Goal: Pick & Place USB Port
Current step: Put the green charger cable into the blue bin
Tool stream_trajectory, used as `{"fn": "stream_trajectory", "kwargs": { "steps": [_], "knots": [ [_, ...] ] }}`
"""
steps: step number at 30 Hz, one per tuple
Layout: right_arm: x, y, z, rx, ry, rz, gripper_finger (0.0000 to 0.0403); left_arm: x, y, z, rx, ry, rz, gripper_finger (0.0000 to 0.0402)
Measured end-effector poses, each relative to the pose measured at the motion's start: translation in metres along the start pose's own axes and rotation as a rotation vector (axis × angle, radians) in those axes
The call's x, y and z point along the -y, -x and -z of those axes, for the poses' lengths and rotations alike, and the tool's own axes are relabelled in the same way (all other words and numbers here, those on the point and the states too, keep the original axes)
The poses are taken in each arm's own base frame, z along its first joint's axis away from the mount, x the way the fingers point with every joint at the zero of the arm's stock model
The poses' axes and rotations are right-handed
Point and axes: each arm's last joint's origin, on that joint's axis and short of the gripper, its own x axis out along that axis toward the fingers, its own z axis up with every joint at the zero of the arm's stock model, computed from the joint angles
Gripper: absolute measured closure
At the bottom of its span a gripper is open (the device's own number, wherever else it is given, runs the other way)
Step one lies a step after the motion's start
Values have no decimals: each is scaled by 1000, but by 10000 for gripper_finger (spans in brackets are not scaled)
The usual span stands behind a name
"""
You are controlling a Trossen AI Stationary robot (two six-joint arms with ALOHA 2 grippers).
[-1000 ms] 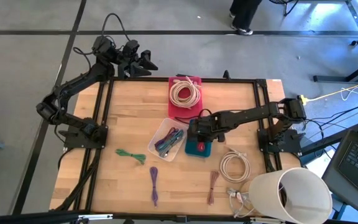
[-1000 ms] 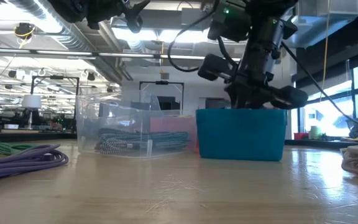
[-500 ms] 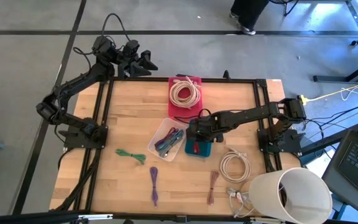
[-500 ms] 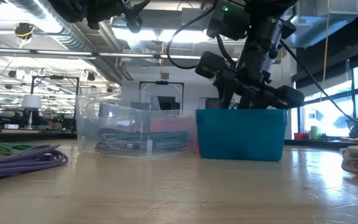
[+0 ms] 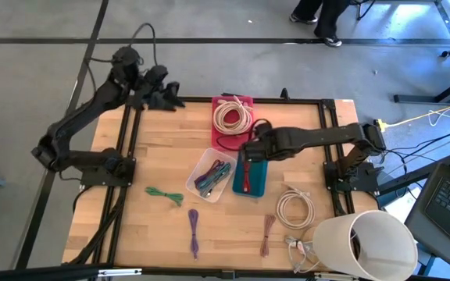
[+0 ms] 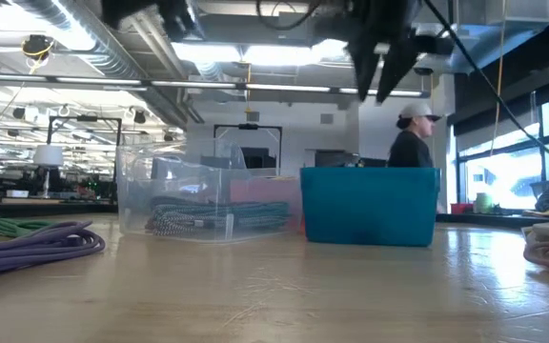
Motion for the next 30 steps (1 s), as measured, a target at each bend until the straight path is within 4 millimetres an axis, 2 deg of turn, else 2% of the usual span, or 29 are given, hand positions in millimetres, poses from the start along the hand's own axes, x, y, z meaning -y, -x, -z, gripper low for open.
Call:
{"fn": "stream_trajectory", "kwargs": {
  "steps": [4,7,11,13,16,23,30],
  "knots": [
    [16,27,-14,50,75,109,279,17,-13,30,-66,67,-38,177],
    [20,42,-23,124,116,78,291,29,-21,60,-173,127,-160,177],
    [33,58,-36,197,135,56,305,36,-31,101,-495,225,-408,177],
    [39,63,-41,227,138,59,311,39,-39,117,-648,255,-462,177],
    [52,71,-47,245,151,57,317,43,-54,135,-790,245,-452,177],
    [70,82,-56,273,122,40,329,50,-103,178,-997,79,-320,177],
    [79,89,-56,282,236,36,333,36,-164,219,-1073,29,-318,178]
  ]
}}
